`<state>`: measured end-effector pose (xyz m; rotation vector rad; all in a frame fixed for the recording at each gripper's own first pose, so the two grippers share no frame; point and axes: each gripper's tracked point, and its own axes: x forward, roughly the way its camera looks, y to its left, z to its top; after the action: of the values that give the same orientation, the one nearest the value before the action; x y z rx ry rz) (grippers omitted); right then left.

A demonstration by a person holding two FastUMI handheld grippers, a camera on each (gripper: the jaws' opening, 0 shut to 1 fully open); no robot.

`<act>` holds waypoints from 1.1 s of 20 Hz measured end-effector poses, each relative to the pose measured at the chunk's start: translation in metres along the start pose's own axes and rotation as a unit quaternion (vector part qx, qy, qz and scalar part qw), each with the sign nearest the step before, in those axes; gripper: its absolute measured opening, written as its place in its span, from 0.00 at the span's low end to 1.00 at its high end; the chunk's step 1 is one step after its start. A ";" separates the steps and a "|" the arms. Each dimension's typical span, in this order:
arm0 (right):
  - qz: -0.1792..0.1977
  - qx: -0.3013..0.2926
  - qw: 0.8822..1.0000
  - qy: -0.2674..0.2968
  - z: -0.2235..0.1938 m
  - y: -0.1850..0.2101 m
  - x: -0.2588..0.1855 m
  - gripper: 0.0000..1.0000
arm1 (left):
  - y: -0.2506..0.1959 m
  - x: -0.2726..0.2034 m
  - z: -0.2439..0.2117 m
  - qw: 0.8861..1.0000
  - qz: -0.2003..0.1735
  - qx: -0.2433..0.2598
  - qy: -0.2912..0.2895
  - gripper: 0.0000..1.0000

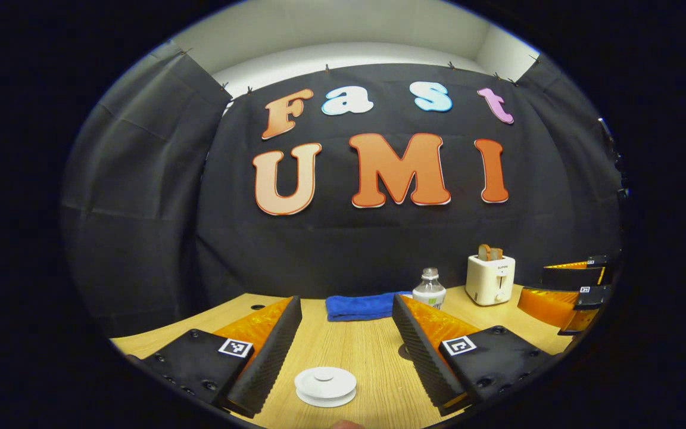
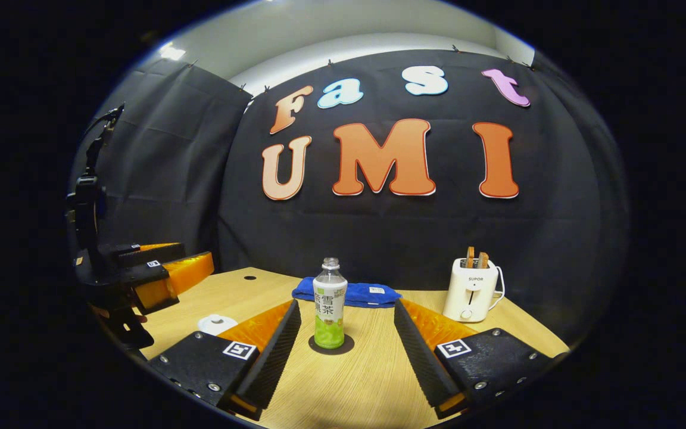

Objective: Open the teacup lid with one hand, grasp the water bottle and pour water into the teacup with the other hand; after pouring, place the water bottle on the coaster and then close the teacup lid.

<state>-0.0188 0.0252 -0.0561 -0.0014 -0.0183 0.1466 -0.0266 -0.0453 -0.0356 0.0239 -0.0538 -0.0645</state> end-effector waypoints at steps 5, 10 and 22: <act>-0.046 -0.004 0.999 -0.021 0.012 -0.019 -0.007 0.95 | 0.012 -0.010 0.010 1.000 0.012 -0.006 -0.022 0.99; -0.071 -0.005 0.997 -0.005 -0.004 -0.030 -0.003 0.95 | 0.022 -0.011 0.008 0.999 0.022 -0.012 -0.028 0.99; -0.071 0.001 0.997 0.006 -0.014 -0.031 0.011 0.95 | 0.026 0.005 -0.010 1.000 0.018 -0.020 -0.012 0.99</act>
<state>-0.0028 -0.0043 -0.0702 0.0011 -0.0067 0.0044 -0.0197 -0.0199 -0.0443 -0.0171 -0.0777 -0.0303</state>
